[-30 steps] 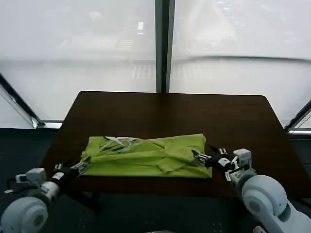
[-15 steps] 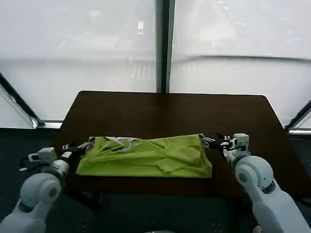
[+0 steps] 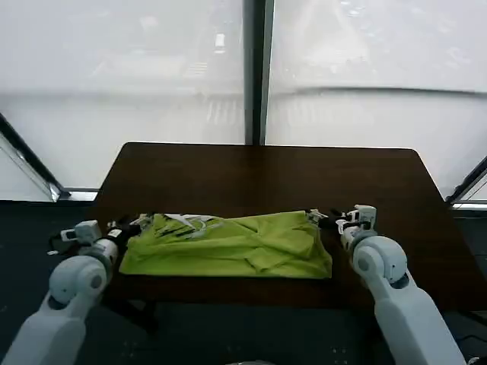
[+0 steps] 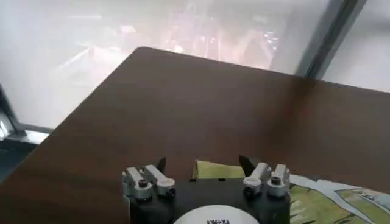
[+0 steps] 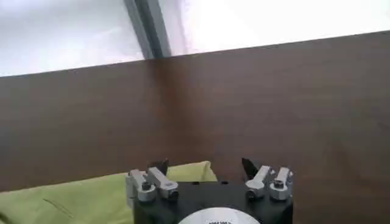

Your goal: Fold and organize the clothes.

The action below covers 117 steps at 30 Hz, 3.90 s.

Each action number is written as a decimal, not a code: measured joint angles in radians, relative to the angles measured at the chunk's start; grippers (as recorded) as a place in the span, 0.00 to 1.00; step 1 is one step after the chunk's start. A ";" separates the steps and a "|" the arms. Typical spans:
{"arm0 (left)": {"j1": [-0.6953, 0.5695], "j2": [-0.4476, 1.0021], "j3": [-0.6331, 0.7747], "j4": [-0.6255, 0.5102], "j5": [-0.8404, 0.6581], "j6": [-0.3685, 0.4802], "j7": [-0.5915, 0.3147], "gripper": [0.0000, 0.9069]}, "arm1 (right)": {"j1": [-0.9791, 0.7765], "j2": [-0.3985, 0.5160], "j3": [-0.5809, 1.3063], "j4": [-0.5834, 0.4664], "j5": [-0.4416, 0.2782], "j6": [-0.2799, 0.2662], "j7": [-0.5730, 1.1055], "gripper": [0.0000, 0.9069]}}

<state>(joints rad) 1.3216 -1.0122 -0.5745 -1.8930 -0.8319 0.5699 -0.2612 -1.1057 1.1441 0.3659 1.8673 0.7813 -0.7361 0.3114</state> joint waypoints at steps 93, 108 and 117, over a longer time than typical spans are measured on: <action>0.312 0.266 -0.327 -0.035 -0.384 0.167 0.380 0.97 | -0.537 -0.122 0.258 0.396 -0.347 0.670 -0.309 0.97; 0.283 0.296 -0.228 0.015 -0.334 0.162 0.449 0.97 | -0.550 -0.102 0.260 0.414 -0.360 0.669 -0.306 0.97; 0.298 0.285 -0.207 -0.034 -0.353 0.162 0.442 0.97 | -0.541 -0.095 0.241 0.417 -0.369 0.668 -0.303 0.97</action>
<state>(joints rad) 1.6192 -0.7273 -0.7818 -1.9274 -1.1849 0.7318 0.1806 -1.6472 1.0495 0.6073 2.2841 0.4128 -0.0676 0.0082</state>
